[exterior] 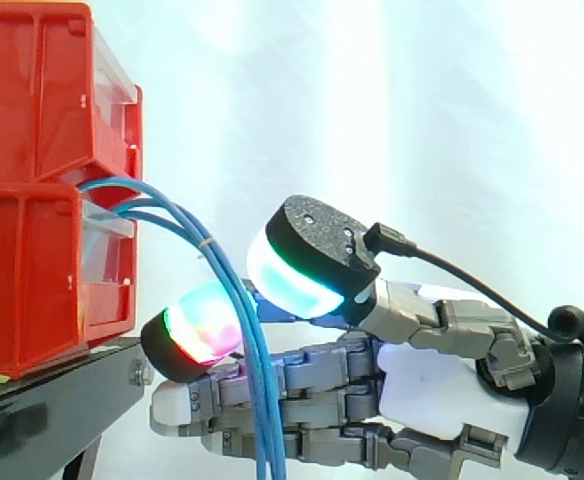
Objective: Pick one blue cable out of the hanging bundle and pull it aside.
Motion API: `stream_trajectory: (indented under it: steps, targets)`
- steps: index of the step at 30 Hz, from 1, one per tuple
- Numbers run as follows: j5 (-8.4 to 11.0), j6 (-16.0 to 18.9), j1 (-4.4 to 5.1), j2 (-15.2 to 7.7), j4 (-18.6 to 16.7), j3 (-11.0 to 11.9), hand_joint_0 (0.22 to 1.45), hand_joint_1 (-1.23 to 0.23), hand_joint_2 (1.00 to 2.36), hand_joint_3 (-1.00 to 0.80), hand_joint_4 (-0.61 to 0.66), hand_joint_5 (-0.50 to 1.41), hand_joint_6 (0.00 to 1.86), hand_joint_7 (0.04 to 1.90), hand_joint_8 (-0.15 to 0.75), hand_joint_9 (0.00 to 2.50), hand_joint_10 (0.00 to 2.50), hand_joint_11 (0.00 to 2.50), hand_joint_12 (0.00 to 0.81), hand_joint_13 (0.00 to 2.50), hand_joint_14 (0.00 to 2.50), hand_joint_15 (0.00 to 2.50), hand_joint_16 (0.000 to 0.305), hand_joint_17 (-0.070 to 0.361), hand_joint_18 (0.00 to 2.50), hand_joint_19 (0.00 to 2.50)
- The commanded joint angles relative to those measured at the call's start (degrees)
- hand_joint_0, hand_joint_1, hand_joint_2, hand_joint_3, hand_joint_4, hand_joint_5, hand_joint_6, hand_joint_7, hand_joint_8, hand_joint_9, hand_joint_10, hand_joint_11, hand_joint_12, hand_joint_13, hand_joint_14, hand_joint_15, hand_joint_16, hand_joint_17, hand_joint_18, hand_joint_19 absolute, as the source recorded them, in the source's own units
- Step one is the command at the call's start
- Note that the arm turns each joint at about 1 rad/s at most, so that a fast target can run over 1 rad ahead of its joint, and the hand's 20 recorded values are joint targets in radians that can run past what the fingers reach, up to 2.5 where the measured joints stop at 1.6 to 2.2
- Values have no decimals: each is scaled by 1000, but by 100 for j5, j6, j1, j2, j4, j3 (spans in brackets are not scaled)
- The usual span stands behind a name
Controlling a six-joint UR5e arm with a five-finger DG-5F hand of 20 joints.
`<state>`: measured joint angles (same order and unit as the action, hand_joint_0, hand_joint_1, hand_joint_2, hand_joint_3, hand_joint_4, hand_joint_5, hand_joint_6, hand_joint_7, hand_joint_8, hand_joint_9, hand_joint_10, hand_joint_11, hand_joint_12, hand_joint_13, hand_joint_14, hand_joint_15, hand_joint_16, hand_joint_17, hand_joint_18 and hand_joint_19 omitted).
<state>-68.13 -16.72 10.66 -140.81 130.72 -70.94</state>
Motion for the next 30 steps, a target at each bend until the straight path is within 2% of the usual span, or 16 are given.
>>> stream_trajectory:
  steps: [1, 4, 5, 11, 18, 20, 24, 27, 30]
  targets:
    - [2, 11, 15, 1, -12, 1, 581, -668, 1014, -335, 130, -151, 777, 992, 240, 701, 7, 231, 307, 478, 4, 109, 32, 73, 225, 67]
    - [2, 11, 24, 1, -12, 10, 586, -679, 1017, -281, 118, -167, 821, 1011, 241, 701, 7, 256, 309, 487, 4, 116, 32, 72, 239, 71]
    - [2, 11, 15, 1, -12, 19, 586, -693, 1019, -247, 127, -174, 856, 962, 244, 709, 8, 270, 312, 497, 4, 125, 32, 73, 242, 74]
    - [2, 46, 15, 1, 23, 72, 590, -718, 1020, -212, 129, -177, 892, 952, 245, 720, 8, 293, 315, 517, 5, 146, 33, 74, 274, 82]
    - [-16, 99, 24, 1, 32, 98, 571, -725, 1022, -167, 167, -150, 895, 1061, 259, 792, 11, 330, 319, 550, 7, 183, 33, 75, 291, 99]
    - [-16, 134, 15, 1, 41, 168, 568, -719, 1022, -146, 161, -144, 896, 1090, 261, 807, 10, 340, 324, 566, 9, 196, 33, 75, 300, 111]
    - [-16, 187, 7, 1, 243, 265, 596, -731, 1022, -145, 70, -156, 908, 1094, 257, 799, 10, 346, 324, 574, 7, 198, 33, 74, 312, 104]
    - [-25, 301, -2, 1, 586, 370, 613, -767, 1023, -151, 45, -162, 912, 1071, 253, 787, 10, 356, 325, 579, 9, 203, 33, 74, 324, 102]
    - [-25, 389, -11, 10, 726, 406, 633, -819, 1022, -179, 38, -167, 914, 1083, 252, 782, 10, 361, 328, 588, 7, 201, 34, 76, 356, 103]
